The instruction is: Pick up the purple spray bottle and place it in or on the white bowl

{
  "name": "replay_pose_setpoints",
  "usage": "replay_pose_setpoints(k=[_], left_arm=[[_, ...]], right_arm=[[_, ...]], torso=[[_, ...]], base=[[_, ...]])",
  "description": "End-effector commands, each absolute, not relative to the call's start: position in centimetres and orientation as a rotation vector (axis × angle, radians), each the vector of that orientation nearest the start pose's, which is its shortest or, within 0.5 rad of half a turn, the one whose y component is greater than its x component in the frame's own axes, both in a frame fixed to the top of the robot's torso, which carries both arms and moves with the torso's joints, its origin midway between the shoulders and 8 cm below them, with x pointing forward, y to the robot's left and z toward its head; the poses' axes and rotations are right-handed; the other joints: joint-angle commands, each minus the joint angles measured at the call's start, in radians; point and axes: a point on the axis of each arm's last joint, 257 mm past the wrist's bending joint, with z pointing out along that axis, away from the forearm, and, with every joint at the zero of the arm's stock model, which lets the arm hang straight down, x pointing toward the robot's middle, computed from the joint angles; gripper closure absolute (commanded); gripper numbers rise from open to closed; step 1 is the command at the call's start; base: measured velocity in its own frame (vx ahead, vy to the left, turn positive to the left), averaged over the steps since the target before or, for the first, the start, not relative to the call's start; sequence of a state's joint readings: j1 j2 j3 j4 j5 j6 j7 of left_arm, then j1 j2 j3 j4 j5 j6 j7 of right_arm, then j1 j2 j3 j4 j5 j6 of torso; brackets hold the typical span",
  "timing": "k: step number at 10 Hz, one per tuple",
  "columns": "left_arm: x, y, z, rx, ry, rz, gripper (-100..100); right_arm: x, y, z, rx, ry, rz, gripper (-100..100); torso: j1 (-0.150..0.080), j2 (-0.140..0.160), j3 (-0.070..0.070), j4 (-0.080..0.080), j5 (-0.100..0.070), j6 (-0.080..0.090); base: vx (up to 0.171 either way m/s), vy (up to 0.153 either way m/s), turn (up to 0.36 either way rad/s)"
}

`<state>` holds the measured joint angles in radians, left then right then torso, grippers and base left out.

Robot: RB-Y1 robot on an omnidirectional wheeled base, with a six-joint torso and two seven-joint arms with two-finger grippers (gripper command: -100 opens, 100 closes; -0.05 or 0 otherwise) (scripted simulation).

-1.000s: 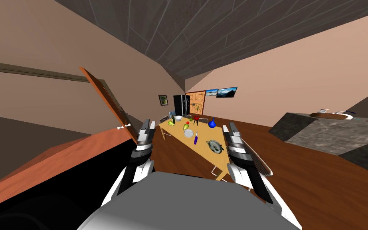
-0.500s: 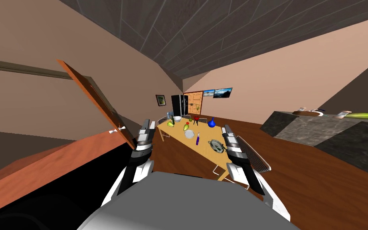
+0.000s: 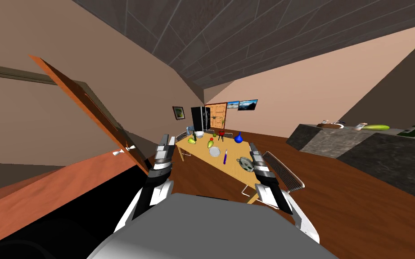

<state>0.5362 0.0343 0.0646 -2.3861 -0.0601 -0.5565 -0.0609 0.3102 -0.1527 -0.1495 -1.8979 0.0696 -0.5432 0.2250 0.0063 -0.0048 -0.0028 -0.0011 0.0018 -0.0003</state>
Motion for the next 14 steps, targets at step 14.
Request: replay_pose_setpoints(k=[14], left_arm=[[30.8,28.0,7.0,-0.456,0.600,-1.161,0]], right_arm=[[45.3,-37.1,-19.5,0.447,1.197,0.517,-100]], torso=[[0.000,-0.002,-0.001,0.000,0.000,0.000]], base=[[0.044,0.119,-0.108]])
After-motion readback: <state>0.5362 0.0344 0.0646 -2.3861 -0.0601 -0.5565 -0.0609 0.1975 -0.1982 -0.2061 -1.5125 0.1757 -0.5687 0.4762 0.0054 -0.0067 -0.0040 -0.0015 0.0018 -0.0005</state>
